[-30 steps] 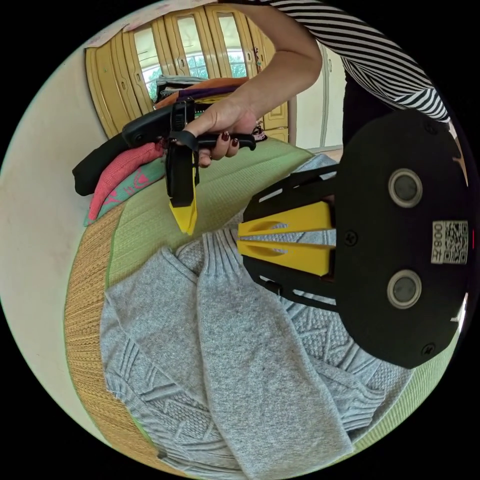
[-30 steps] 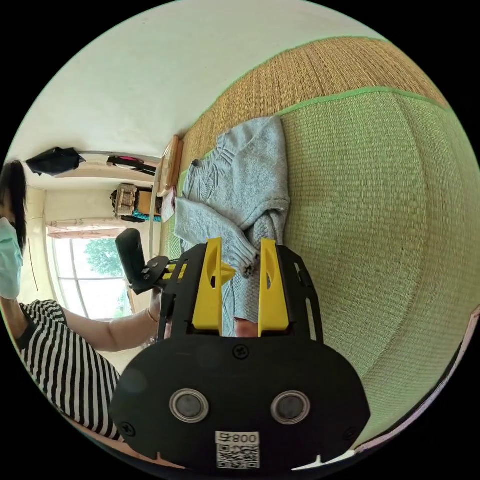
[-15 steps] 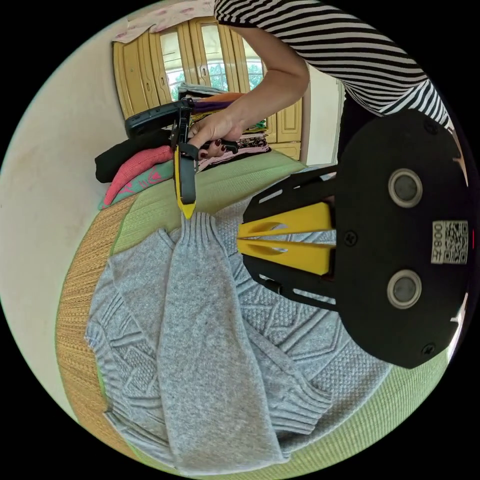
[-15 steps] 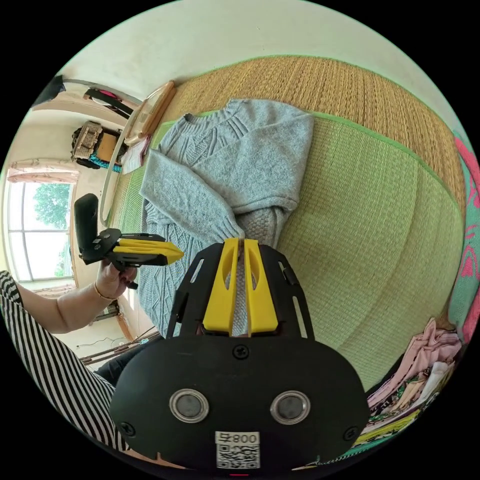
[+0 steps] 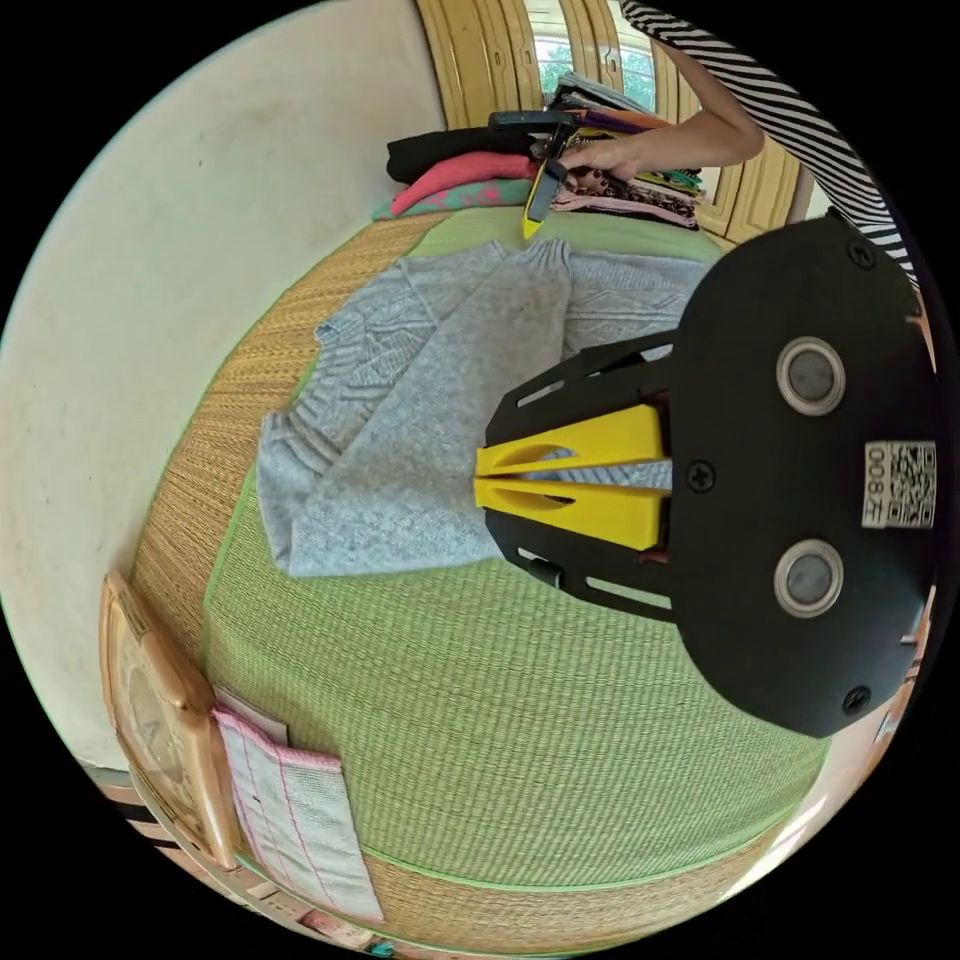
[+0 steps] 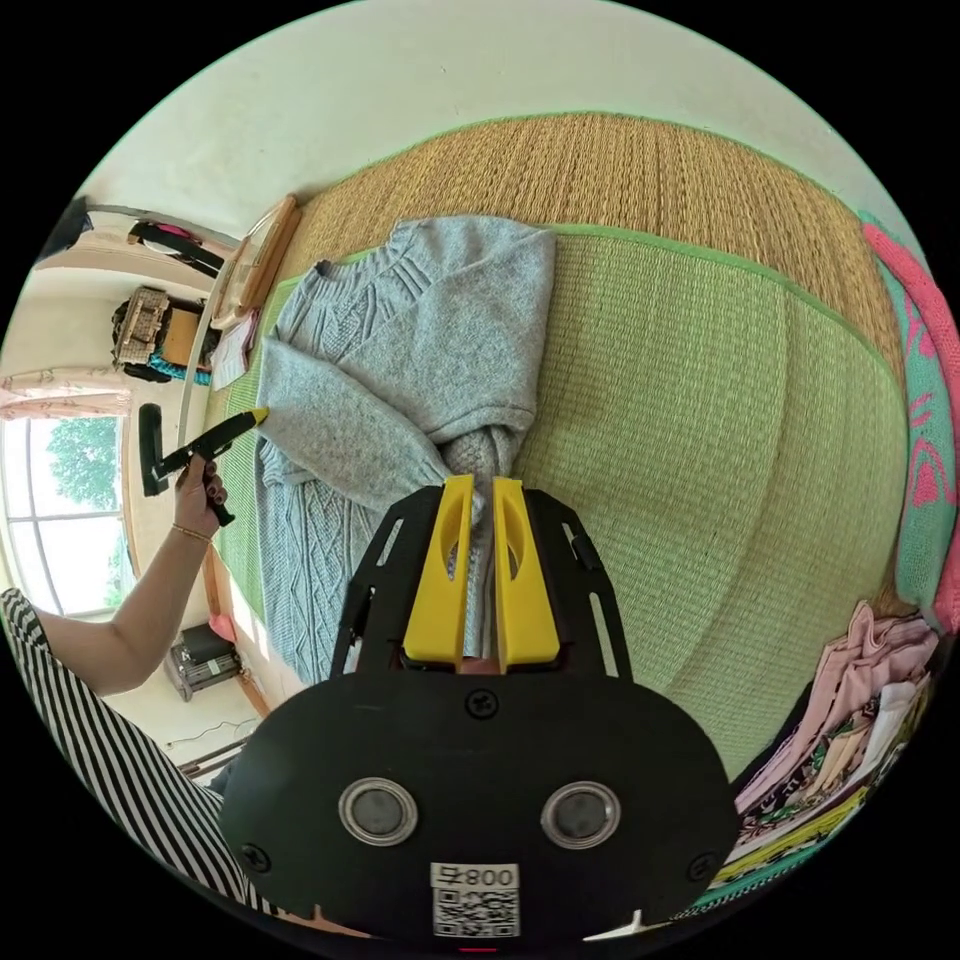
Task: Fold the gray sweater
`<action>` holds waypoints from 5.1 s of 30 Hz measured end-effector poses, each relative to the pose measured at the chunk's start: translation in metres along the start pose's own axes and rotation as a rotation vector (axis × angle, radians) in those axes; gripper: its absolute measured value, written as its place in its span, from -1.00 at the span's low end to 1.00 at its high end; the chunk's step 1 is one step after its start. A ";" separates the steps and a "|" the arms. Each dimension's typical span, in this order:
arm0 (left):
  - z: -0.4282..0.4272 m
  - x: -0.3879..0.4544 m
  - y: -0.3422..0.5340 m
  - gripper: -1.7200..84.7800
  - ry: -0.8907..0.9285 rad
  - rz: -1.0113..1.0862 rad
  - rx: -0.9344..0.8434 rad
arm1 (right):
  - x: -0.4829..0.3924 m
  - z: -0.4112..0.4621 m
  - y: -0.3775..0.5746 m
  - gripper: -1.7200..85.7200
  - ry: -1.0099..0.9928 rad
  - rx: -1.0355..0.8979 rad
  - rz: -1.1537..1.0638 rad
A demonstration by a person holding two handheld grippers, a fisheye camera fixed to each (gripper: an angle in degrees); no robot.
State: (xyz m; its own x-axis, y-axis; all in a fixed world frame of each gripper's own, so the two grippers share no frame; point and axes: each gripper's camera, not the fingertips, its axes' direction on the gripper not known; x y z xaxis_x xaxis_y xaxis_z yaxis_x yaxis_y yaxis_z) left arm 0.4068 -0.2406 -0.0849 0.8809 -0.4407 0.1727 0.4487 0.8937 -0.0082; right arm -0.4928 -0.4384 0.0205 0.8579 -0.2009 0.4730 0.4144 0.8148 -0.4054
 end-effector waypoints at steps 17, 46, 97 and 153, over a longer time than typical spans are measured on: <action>0.003 -0.093 0.038 -0.87 0.007 -0.036 -0.032 | -0.237 0.004 -0.174 -0.76 -0.270 0.000 -0.462; 0.020 -0.220 0.062 -0.77 0.111 -0.098 0.178 | -0.498 0.047 -0.412 -0.93 -0.450 -0.294 -0.672; -0.038 -0.168 0.000 -0.96 -0.041 0.088 0.140 | -0.455 0.080 -0.399 -0.96 -0.214 -0.187 -0.630; -0.121 -0.079 -0.161 -0.95 0.041 0.199 0.095 | 0.027 0.029 -0.240 -0.95 0.025 0.152 -0.262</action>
State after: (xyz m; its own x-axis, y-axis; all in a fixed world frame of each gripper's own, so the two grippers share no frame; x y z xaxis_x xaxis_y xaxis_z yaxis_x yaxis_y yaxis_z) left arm 0.2833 -0.3595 -0.2162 0.9570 -0.2558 0.1366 0.2504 0.9666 0.0553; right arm -0.5784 -0.6236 0.1532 0.7359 -0.4267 0.5257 0.5739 0.8051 -0.1499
